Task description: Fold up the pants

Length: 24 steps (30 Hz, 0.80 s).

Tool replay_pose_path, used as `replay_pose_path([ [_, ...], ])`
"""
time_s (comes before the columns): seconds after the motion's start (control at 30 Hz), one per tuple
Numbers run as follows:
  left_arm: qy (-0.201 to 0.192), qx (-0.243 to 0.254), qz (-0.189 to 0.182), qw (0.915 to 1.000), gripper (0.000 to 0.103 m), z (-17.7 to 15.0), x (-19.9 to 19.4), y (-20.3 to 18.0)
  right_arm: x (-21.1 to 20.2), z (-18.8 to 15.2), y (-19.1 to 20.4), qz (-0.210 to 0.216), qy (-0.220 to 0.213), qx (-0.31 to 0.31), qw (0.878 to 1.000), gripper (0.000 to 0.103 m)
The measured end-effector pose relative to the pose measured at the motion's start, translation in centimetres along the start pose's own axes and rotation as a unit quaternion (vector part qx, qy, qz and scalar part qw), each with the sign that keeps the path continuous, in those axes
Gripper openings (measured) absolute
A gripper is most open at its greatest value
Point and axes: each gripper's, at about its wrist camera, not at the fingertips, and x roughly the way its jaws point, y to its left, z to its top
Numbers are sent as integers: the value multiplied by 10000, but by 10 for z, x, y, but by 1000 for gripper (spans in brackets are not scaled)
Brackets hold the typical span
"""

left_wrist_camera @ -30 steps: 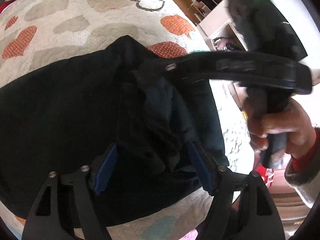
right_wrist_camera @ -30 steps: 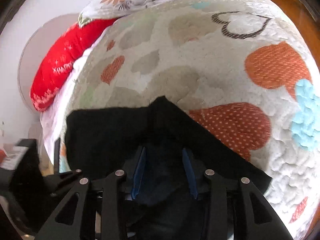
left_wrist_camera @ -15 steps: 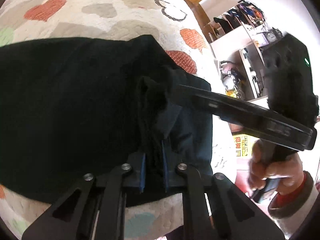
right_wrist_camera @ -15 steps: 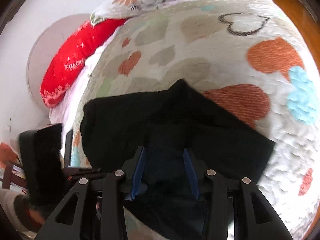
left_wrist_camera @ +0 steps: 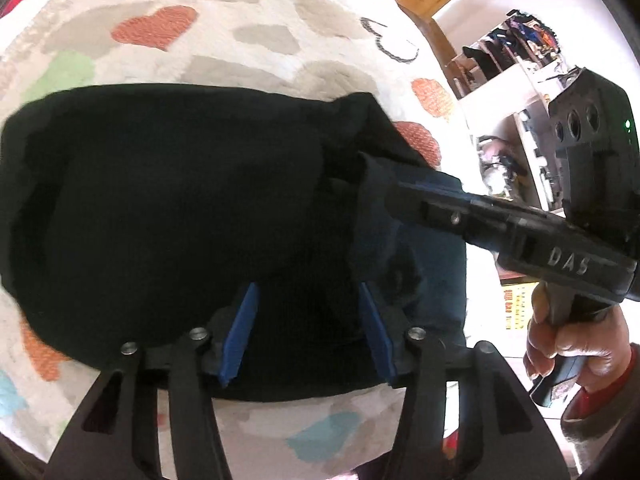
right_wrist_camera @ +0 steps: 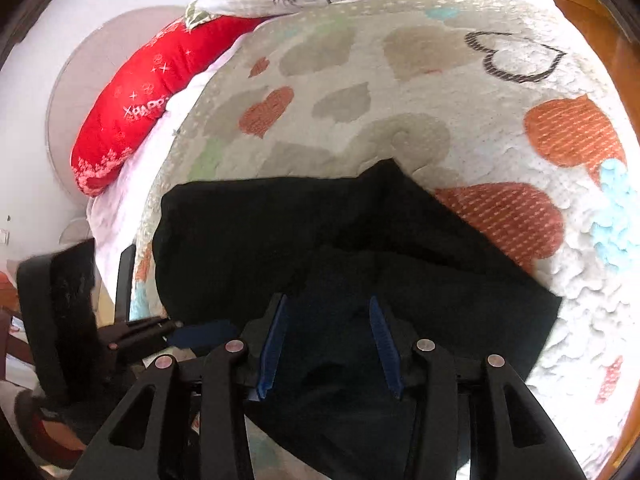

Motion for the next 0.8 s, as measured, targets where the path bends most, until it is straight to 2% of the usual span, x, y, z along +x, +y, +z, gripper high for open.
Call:
replay_pose_path([
  [0.13, -50, -69, 296, 9995, 58, -2, -3, 11, 27, -1, 7, -323, 176, -132, 9992, 45],
  [0.3, -83, -232, 482, 9985, 59, -3, -11, 25, 5, 8, 20, -372, 173, -200, 9990, 45],
  [0.37, -125, -263, 549, 9981, 61, -3, -16, 30, -1, 10, 29, -353, 157, -295, 9988, 45],
  [0.47, -201, -338, 562, 9976, 62, -3, -23, 37, -1, 16, 43, -94, 164, -390, 9991, 45],
  [0.63, -274, -514, 595, 9965, 63, -10, -35, 55, 25, 29, 80, 94, 324, -823, 9960, 45],
  [0.8, -307, -853, 563, 9943, 65, -21, -45, 79, 50, 45, 115, 56, 419, -1297, 9907, 58],
])
